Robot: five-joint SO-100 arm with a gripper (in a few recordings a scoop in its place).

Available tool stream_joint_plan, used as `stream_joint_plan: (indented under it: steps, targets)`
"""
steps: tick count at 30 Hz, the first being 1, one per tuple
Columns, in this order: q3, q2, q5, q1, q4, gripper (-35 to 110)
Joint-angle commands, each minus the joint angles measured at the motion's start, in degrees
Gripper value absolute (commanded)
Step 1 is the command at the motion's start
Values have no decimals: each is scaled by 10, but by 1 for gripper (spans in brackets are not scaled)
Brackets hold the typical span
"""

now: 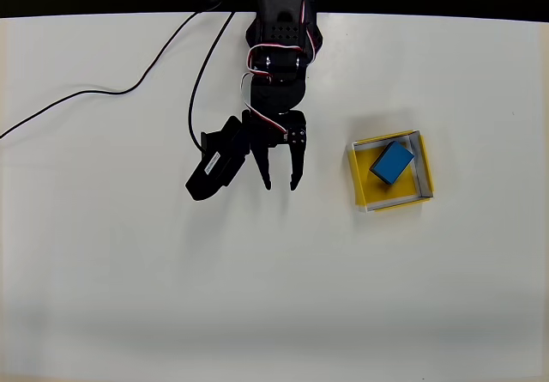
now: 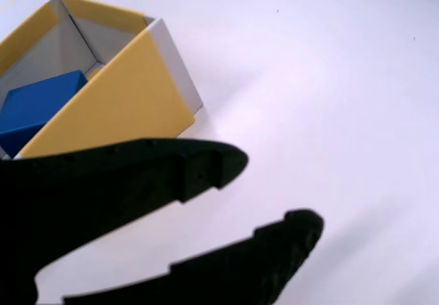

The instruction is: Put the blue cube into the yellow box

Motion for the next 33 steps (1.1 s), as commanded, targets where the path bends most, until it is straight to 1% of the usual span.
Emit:
stream_joint_plan:
  steps: [1, 3, 7, 11, 16, 19, 23, 33]
  targets:
    - [15, 41, 0, -14, 123, 12]
    - [15, 44, 4, -12, 173, 11]
    - [15, 52, -4, -17, 285, 3]
    - [15, 56, -23, -10, 352, 0]
    - [15, 57, -17, 5, 391, 0]
    - [15, 57, 18, 8, 391, 0]
    - [15, 57, 39, 18, 389, 0]
    - [15, 55, 39, 10, 388, 0]
